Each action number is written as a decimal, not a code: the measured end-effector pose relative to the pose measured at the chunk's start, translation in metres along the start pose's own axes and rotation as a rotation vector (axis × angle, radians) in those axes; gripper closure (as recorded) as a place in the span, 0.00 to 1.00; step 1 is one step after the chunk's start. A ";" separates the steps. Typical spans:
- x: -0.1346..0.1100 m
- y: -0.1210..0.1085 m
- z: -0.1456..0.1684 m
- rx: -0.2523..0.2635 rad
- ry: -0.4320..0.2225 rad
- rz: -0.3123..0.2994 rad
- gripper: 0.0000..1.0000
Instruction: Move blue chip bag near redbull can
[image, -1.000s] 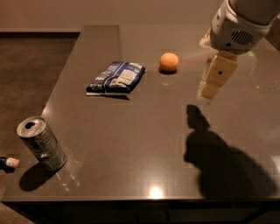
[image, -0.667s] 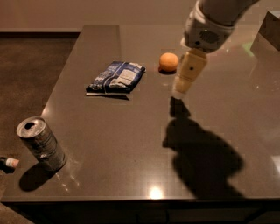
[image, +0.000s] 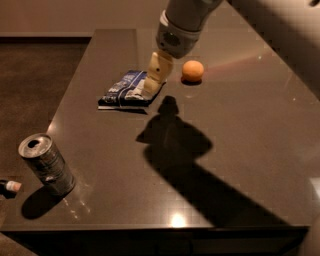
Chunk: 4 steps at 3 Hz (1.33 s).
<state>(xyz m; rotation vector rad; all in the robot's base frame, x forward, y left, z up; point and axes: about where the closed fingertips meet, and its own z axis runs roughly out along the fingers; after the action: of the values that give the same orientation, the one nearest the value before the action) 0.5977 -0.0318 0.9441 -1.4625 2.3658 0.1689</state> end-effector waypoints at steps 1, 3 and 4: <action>-0.031 0.004 0.027 -0.015 -0.009 0.097 0.00; -0.051 0.008 0.087 0.033 -0.007 0.252 0.00; -0.053 0.009 0.104 0.037 0.009 0.222 0.00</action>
Offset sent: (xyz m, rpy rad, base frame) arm 0.0355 0.0776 -0.0650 0.0901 0.0433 -0.3112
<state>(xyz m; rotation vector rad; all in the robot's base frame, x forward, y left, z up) 0.6352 0.0461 0.8658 -1.1842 2.5207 0.1723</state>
